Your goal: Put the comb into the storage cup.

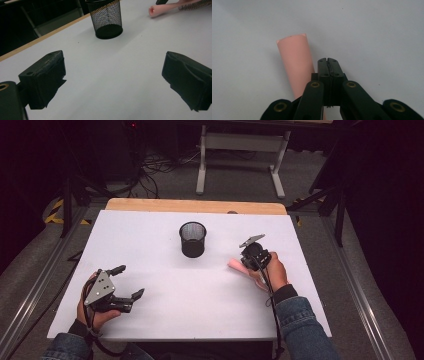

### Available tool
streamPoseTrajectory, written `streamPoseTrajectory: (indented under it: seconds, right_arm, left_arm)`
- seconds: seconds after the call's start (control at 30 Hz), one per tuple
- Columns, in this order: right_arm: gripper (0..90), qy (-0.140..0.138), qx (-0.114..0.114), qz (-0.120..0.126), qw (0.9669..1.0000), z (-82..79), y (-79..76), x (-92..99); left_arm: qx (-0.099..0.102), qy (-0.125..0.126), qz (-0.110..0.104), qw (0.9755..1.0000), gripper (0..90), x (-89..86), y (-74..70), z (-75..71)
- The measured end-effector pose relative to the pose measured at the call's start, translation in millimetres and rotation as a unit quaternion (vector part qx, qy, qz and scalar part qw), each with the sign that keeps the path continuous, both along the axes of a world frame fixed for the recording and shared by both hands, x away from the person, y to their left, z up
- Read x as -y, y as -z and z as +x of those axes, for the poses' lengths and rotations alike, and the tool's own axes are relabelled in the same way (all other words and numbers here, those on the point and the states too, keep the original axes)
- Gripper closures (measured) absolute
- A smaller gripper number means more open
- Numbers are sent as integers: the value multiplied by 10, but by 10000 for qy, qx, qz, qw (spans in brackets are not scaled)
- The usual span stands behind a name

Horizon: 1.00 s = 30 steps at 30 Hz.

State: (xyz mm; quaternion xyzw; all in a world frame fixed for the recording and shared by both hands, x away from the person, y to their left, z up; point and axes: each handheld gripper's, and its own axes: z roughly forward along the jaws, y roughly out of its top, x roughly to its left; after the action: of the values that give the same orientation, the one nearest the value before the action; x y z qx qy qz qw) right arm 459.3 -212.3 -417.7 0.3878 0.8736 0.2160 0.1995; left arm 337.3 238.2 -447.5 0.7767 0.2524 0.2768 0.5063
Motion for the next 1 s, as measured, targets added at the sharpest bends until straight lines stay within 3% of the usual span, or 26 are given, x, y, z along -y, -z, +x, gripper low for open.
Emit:
streamPoseTrajectory:
  seconds: [0.37,0.7,1.0]
  right_arm:
    - [900,-391,-160,-42,9991,-237,57,-84]
    - [900,-506,-103,-9,9987,-411,126,-91]
    - [900,-395,-69,163,9991,-463,170,2]
  left_arm:
    - [-15,-2,24,10000,63,10,3,0]
    - [-19,-6,40,10000,63,11,3,-1]
    - [-25,-14,50,10000,63,12,8,3]
